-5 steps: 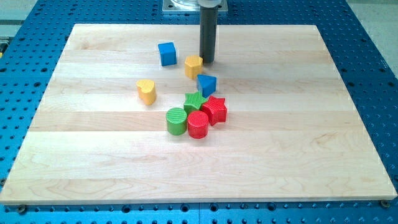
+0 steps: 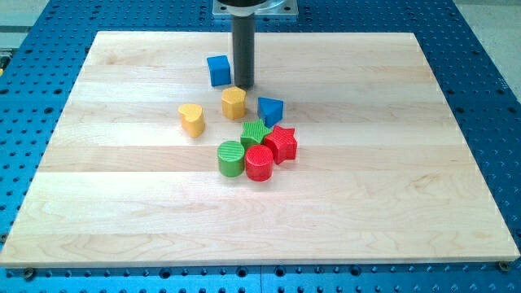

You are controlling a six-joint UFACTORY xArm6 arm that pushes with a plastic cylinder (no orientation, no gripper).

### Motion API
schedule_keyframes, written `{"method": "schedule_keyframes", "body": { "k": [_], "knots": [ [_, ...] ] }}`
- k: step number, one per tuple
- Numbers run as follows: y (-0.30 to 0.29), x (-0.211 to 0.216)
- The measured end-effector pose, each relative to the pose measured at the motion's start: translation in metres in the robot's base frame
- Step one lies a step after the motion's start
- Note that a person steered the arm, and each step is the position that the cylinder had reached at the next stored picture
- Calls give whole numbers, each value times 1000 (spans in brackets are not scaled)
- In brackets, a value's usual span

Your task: Move the blue cube to the bottom left of the yellow hexagon

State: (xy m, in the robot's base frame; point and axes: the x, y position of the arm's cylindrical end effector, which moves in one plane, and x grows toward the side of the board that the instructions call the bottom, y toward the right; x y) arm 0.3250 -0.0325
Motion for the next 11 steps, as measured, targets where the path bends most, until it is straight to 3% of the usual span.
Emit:
{"method": "schedule_keyframes", "body": {
  "k": [6, 8, 11],
  "knots": [
    [-30, -119],
    [-56, -30],
    [-59, -22]
  ]
}}
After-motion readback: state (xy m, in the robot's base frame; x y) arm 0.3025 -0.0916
